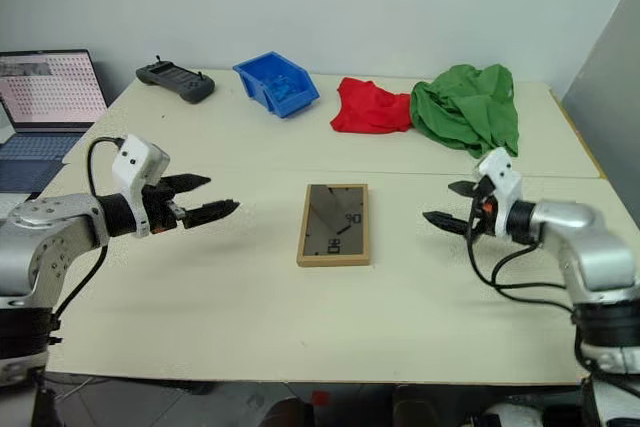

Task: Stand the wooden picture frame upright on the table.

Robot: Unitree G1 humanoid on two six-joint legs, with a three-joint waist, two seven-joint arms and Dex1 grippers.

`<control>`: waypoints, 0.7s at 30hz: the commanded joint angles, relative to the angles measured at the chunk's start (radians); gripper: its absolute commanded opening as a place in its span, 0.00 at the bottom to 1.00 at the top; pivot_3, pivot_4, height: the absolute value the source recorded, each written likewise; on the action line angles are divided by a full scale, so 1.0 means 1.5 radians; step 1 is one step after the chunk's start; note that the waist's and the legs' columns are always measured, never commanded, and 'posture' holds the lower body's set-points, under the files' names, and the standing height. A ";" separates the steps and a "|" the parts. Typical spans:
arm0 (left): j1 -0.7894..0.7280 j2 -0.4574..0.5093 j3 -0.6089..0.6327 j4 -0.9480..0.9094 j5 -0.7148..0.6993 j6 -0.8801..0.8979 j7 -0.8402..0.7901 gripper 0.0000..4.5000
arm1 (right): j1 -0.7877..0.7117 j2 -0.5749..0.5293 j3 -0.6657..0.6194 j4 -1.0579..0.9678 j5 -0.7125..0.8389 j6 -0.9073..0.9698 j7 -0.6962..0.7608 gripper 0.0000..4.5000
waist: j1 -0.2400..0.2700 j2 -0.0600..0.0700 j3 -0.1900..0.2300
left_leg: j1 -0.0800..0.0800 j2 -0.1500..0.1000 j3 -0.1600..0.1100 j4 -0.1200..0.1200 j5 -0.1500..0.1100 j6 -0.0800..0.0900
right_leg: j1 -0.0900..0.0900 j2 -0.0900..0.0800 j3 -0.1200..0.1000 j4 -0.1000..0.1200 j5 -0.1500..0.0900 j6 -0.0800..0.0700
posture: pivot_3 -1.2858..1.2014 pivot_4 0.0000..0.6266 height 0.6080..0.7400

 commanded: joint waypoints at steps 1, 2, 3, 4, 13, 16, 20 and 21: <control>-0.043 0.016 -0.025 0.028 0.027 -0.053 -0.053 1.00 | -0.030 -0.022 0.018 0.016 -0.005 -0.015 0.051 1.00 | 0.001 -0.001 0.000 | 0.000 0.000 0.000 0.000 0.000 0.000 | 0.000 0.000 0.000 0.000 0.000 0.000 | 0.52 0.24 1.00; -0.054 0.008 -0.029 0.038 0.034 -0.066 -0.053 1.00 | -0.033 -0.024 0.021 0.025 -0.011 -0.024 0.057 1.00 | 0.002 -0.001 0.001 | -0.001 0.000 0.000 0.000 0.000 0.000 | 0.000 0.000 0.000 0.000 0.000 0.000 | 0.52 0.24 1.00; -0.065 -0.004 -0.029 0.050 0.037 -0.066 -0.042 1.00 | -0.032 -0.024 0.026 0.032 -0.022 -0.036 0.054 1.00 | 0.004 -0.001 0.001 | -0.001 0.000 0.000 0.001 0.000 0.000 | 0.000 0.000 0.000 0.000 0.000 0.000 | 0.52 0.24 1.00; -0.073 -0.012 -0.028 0.060 0.040 -0.067 -0.035 1.00 | -0.032 -0.023 0.029 0.037 -0.030 -0.042 0.050 1.00 | 0.005 -0.001 0.001 | -0.001 0.000 0.000 0.001 0.000 0.000 | 0.000 0.000 0.000 0.000 0.000 0.000 | 0.52 0.24 1.00; -0.079 -0.061 -0.012 0.085 0.077 -0.117 0.021 0.89 | -0.085 0.029 0.046 0.092 -0.066 -0.056 0.009 0.96 | 0.000 -0.001 0.001 | -0.001 0.000 0.000 0.001 0.000 0.000 | -0.001 0.000 0.000 0.001 0.000 0.000 | 0.52 0.24 1.00; -0.079 -0.109 -0.011 0.104 0.095 -0.131 0.087 0.74 | -0.091 0.080 0.073 0.144 -0.132 -0.095 -0.074 0.82 | 0.002 -0.001 0.001 | -0.001 0.000 0.000 0.001 0.000 0.000 | -0.001 0.000 0.000 0.002 0.000 0.000 | 0.52 0.24 1.00; -0.089 -0.161 -0.031 0.121 0.139 -0.168 0.147 0.55 | -0.099 0.128 0.117 0.185 -0.221 -0.160 -0.154 0.60 | 0.002 -0.001 0.001 | -0.001 0.000 0.000 0.002 0.000 0.000 | -0.001 0.000 0.000 0.002 0.000 0.000 | 0.52 0.24 1.00; -0.095 -0.186 -0.036 0.140 0.154 -0.181 0.179 0.49 | -0.102 0.148 0.125 0.207 -0.240 -0.179 -0.182 0.54 | 0.002 -0.001 0.001 | -0.001 0.000 0.001 0.002 0.000 0.000 | -0.001 0.000 0.000 0.002 0.000 0.000 | 0.52 0.24 1.00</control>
